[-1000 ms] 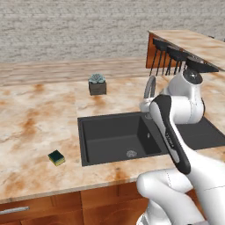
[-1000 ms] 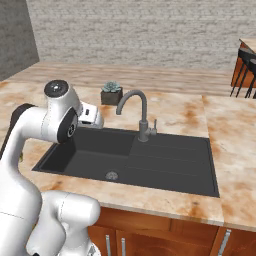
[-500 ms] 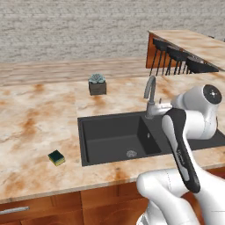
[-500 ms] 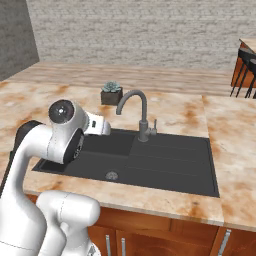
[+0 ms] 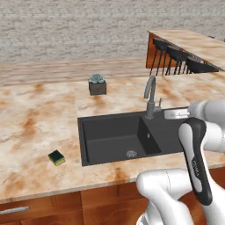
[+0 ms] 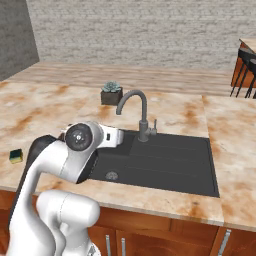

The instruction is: Soak the sponge with water for a few seconds and then drop it inside the sink.

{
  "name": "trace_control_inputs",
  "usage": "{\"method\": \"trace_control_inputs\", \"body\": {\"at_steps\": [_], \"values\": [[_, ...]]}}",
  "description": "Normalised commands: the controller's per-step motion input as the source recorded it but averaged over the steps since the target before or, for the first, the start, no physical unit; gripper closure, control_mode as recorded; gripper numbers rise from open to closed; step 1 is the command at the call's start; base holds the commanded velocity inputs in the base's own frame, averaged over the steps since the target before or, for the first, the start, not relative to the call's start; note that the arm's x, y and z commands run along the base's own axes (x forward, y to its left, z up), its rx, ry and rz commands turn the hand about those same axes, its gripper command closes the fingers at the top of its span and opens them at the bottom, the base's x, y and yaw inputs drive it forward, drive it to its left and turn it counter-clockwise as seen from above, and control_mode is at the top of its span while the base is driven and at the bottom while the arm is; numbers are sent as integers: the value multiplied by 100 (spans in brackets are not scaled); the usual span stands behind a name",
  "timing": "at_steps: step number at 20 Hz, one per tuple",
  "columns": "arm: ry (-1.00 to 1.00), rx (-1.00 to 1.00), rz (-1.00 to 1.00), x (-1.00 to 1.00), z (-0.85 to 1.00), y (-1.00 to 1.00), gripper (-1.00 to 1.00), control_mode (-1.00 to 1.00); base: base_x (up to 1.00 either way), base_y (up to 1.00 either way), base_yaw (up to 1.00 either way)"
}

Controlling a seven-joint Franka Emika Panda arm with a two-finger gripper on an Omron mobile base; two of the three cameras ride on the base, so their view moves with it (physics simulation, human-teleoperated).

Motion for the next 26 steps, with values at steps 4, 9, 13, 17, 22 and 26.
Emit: {"method": "trace_control_inputs", "body": {"at_steps": [4,9,13,17,22,26], "values": [[-2,0,4,-10,0,-34,-100,-100,0,0,0],[7,0,4,0,0,-19,-100,-100,0,0,0],[12,0,1,0,0,-16,-100,-100,0,0,0],[11,0,0,4,0,-21,-100,-100,0,0,0],[12,0,0,16,-1,-9,-100,-100,0,0,0],[9,0,0,28,-8,-2,-100,-100,0,0,0]]}}
